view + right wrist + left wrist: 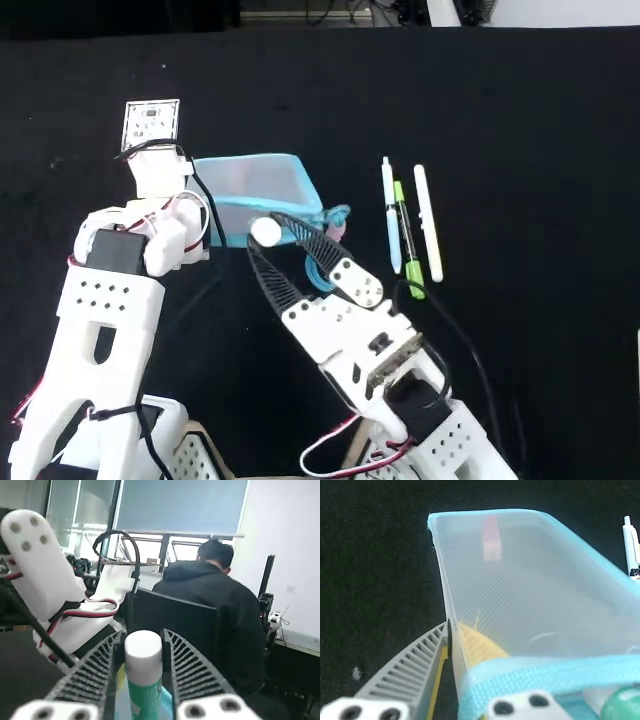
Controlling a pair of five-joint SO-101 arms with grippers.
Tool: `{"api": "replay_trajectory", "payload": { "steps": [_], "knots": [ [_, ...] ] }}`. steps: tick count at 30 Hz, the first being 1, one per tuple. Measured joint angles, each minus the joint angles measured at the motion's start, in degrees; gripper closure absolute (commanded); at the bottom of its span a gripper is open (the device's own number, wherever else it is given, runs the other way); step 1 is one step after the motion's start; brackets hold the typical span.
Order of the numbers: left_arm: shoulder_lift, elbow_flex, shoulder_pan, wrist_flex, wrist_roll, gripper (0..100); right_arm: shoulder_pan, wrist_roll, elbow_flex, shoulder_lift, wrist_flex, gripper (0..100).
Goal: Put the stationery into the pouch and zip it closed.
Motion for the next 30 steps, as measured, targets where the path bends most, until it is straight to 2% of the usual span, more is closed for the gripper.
{"api": "replay_trajectory", "payload": {
  "steps": [3,7,15,22,26,30],
  "knots": [
    [0.00,0.00,0.00,-0.09,-0.09,97,-0.09,-0.09,-0.79,-0.09,3.96,97.5],
    [0.00,0.09,0.00,-0.09,-0.09,97,-0.18,-0.09,-1.32,-0.09,6.15,90.0],
    [0.00,0.00,-0.09,-0.09,-0.09,97,0.26,0.00,0.09,0.00,8.18,95.7],
    [0.00,0.00,-0.09,-0.09,-0.09,97,0.18,0.09,0.09,0.00,8.26,95.5],
    [0.00,0.00,-0.09,-0.09,-0.09,97,0.18,0.09,0.09,0.00,8.70,89.3],
    [0.00,0.00,-0.09,-0.09,-0.09,97,0.18,0.00,-0.53,0.00,15.12,85.0]
  ]
}}
